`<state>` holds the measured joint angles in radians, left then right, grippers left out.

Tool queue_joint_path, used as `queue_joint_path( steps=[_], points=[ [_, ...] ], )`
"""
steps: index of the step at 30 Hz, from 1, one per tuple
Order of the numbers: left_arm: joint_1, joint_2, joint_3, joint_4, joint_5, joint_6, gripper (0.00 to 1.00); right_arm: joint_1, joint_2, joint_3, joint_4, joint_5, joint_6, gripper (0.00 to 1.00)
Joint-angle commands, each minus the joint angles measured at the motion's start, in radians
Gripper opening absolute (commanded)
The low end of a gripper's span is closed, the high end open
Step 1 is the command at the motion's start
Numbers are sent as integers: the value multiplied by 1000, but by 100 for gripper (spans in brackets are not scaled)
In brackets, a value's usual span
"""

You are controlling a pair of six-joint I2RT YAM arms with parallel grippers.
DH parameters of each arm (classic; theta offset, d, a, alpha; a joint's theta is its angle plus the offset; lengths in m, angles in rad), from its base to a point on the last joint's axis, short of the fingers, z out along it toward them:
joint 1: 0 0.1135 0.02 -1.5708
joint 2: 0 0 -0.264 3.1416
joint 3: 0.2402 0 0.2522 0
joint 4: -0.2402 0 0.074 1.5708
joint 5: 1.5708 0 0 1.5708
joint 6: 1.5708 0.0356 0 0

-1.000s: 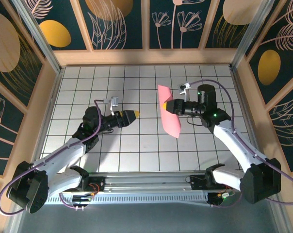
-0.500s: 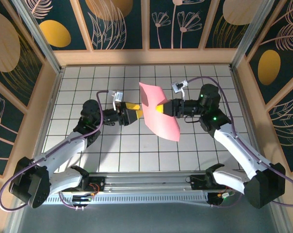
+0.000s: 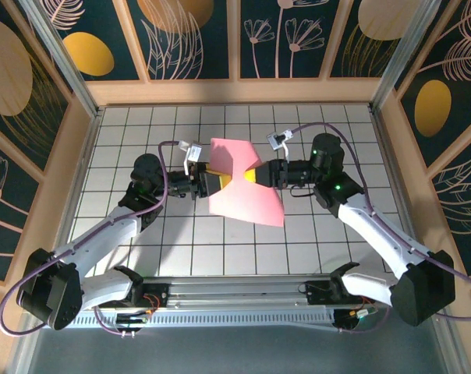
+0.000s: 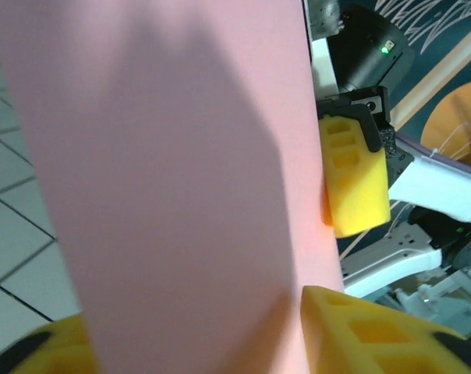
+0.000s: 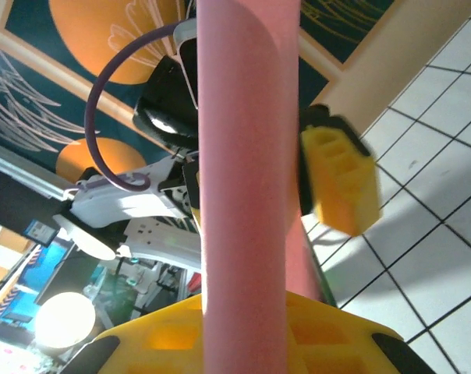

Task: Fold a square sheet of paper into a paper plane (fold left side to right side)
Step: Place a square sheet of paper at the center of the table.

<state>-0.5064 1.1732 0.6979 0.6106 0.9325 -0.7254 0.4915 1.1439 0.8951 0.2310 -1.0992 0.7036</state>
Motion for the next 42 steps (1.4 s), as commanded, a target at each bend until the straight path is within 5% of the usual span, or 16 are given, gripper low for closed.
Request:
queue_joint_path(
  steps=[1,10,28,36,42],
  points=[
    [2,-17,14,-33,-7,41,27,-29,-14,34,-55,37,-59,20],
    [2,-13,-8,-108,-52,55,0,-68,-15,55,-209,116,-161,29],
    [2,87,-154,-168,-227,-73,0,-170,-12,-30,-422,497,-253,75],
    [2,250,-159,-292,-304,-62,0,-170,8,-146,-352,544,-197,76],
    [2,362,-123,-409,-353,-4,0,-129,58,-234,-248,526,-137,62]
  ],
)
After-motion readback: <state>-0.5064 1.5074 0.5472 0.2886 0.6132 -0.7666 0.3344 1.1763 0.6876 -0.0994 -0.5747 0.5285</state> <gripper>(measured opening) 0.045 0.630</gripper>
